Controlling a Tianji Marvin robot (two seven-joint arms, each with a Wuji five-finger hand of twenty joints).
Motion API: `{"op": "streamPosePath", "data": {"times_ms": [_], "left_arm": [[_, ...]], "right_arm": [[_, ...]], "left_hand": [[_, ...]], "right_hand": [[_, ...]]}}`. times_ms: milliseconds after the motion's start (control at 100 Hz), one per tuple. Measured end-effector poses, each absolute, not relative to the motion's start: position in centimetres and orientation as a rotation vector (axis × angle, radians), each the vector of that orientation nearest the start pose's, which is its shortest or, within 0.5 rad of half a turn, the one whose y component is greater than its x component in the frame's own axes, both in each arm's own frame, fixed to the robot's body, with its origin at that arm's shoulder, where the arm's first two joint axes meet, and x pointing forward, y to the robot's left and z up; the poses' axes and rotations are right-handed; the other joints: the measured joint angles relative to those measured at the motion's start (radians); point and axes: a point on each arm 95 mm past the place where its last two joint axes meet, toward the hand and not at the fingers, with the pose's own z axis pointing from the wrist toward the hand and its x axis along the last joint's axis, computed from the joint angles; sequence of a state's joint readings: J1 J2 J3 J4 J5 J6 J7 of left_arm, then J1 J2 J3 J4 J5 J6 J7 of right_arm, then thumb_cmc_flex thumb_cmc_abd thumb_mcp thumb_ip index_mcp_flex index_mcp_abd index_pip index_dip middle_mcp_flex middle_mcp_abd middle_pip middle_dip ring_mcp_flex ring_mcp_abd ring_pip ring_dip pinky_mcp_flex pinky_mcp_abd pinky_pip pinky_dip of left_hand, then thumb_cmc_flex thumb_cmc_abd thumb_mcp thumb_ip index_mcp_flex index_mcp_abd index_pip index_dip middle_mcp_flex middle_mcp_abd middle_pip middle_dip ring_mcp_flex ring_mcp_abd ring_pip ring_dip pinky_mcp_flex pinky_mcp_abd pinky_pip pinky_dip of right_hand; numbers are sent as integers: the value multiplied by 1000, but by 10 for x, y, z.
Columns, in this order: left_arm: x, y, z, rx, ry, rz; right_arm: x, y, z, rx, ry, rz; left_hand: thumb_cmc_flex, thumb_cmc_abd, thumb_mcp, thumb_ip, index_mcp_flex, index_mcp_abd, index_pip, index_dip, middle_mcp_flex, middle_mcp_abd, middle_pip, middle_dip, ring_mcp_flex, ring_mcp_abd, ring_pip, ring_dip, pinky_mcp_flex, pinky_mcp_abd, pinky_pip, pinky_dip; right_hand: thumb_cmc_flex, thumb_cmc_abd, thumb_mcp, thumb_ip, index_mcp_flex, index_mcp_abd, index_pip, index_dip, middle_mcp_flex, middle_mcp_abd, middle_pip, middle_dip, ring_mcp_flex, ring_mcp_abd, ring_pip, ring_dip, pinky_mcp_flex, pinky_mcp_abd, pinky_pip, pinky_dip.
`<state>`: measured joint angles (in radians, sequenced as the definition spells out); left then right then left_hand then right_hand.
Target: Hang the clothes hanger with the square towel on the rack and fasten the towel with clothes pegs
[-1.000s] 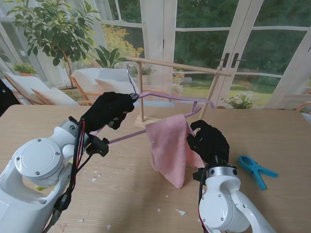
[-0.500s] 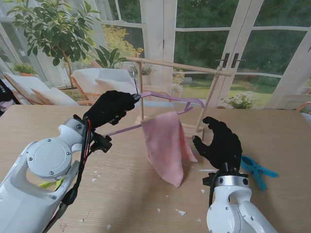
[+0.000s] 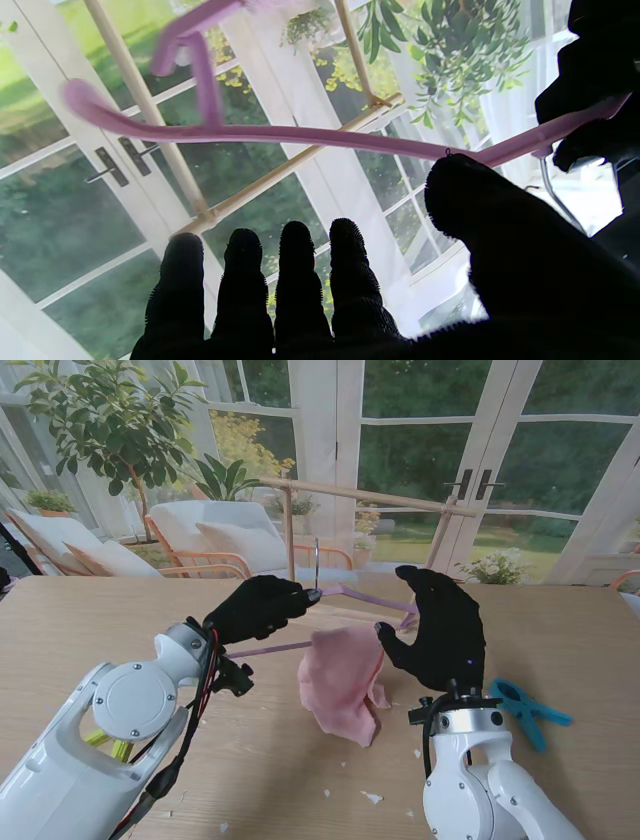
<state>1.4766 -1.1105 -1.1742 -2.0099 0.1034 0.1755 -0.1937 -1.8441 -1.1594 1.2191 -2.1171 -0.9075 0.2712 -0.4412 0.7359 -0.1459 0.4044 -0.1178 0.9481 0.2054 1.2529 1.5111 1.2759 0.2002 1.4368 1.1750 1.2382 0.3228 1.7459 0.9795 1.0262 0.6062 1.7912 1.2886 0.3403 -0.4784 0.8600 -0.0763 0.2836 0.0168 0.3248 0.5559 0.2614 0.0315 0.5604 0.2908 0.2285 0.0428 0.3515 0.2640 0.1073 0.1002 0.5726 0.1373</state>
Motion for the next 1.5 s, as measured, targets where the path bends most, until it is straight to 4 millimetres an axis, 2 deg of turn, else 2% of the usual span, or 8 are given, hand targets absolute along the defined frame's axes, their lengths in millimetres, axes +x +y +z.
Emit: {"op": "streamPosePath", "data": {"times_ms": [200,400,500,690,910,1290,1410,1500], "left_arm": [[379,-91,-179,-1788,1301,-2314],[377,-94,-181,-1789,1346,-2317],[376,-95,-180,-1788,1352,-2319],[375,-99,-180,-1789,1361,-2320],[374,-101,-180,-1800,1365,-2312],[376,-105,-179,-1813,1349,-2298],[376,-105,-179,-1813,1342,-2301],[376,-106,-179,-1815,1327,-2303]], "right_arm": [[318,53,-199,1154,868,1829],[323,60,-204,1169,892,1860],[324,63,-207,1188,898,1879],[327,68,-212,1212,890,1915],[331,70,-213,1216,844,1947],[333,72,-211,1196,836,1920],[334,72,-210,1194,836,1908],[334,72,-210,1200,831,1897]], "left_hand": [[-9,-4,15,0,2,0,0,0,2,0,0,0,0,0,0,0,0,0,0,0],[-10,-4,16,0,2,0,0,0,3,0,0,0,0,0,0,0,0,0,0,0],[-10,-4,18,0,2,0,0,0,3,0,0,0,0,0,0,0,0,0,0,0],[-10,-4,18,0,3,0,0,0,3,0,0,0,0,0,0,0,0,0,0,0],[-29,-5,32,0,9,0,0,1,5,0,0,1,0,0,0,0,0,0,0,0],[-51,-26,51,0,13,-2,0,2,6,0,-2,1,0,0,0,10,0,0,0,0],[-60,-38,69,0,-1,-3,-31,-2,-13,6,-43,1,0,13,-8,8,0,3,0,-34],[-60,-65,87,0,-69,13,-93,-55,-106,56,-169,-1,-17,82,-111,43,-2,58,0,-112]], "right_hand": [[0,0,-1,0,-9,24,-11,0,5,0,-2,-2,0,-1,-8,-9,3,0,-26,0],[0,-2,-9,0,134,23,50,12,243,0,55,30,201,5,99,43,132,37,60,1],[1,-6,2,0,273,-38,224,110,410,-1,184,108,366,45,274,155,250,64,288,1],[40,-29,11,-26,408,-180,661,341,600,-52,538,414,567,54,776,401,412,50,792,0],[-15,39,9,-26,675,-201,841,528,823,-53,746,605,767,35,1110,527,612,39,1141,-1],[-49,171,-19,27,921,-223,950,676,1082,-86,838,730,1058,-1,1264,550,979,67,1298,-2],[-60,195,-20,92,943,-239,969,712,1102,-102,858,774,1075,-21,1274,703,1038,56,1306,-2],[-60,208,-19,119,944,-249,984,723,1102,-110,881,786,1076,-31,1283,831,1049,44,1312,-2]]}}
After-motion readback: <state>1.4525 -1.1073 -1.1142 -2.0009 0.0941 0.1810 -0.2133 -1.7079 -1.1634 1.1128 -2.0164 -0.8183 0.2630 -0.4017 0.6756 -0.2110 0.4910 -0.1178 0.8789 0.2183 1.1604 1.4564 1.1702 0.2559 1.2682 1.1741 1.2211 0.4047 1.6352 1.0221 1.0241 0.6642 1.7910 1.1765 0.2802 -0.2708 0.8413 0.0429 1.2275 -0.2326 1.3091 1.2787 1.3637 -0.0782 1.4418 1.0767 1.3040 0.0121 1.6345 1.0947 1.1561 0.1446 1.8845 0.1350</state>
